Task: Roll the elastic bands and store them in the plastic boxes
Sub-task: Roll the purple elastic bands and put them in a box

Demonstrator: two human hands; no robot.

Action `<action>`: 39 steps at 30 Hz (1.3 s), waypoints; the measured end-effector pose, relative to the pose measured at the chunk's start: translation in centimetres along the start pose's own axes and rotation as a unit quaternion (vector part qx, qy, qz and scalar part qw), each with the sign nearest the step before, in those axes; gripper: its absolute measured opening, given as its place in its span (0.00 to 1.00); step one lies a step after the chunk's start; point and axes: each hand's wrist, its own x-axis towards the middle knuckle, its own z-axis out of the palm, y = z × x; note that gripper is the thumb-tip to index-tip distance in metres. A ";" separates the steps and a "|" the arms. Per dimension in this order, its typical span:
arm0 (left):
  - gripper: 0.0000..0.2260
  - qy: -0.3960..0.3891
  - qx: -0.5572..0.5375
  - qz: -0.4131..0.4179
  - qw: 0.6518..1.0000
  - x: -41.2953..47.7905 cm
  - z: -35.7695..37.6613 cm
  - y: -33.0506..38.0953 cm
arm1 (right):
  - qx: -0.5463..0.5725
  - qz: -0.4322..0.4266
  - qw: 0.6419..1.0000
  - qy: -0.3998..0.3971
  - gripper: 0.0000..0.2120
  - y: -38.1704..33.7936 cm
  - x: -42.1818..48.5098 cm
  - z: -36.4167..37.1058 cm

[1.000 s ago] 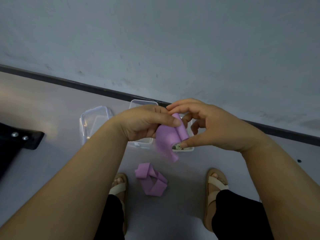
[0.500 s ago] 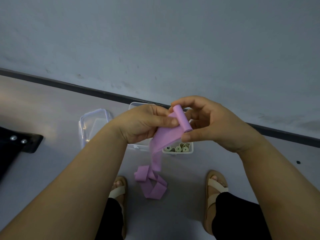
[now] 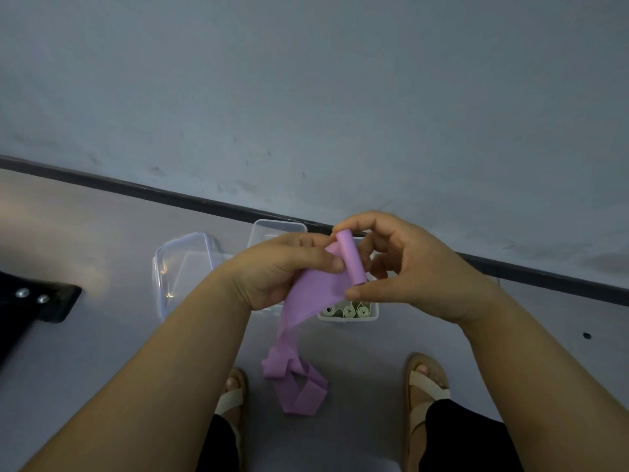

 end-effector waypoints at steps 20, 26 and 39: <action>0.07 0.056 0.086 -0.045 0.994 0.1 0.5 0.2 | -0.131 -0.054 0.990 0.019 0.27 1.0 0.4 0.0; 0.11 0.110 0.146 -0.069 0.981 0.0 0.1 0.1 | -0.162 -0.036 0.986 0.004 0.29 1.8 0.8 0.5; 0.14 0.100 0.250 -0.067 0.961 -0.2 0.4 0.3 | -0.206 -0.040 0.978 0.012 0.24 2.0 0.8 0.5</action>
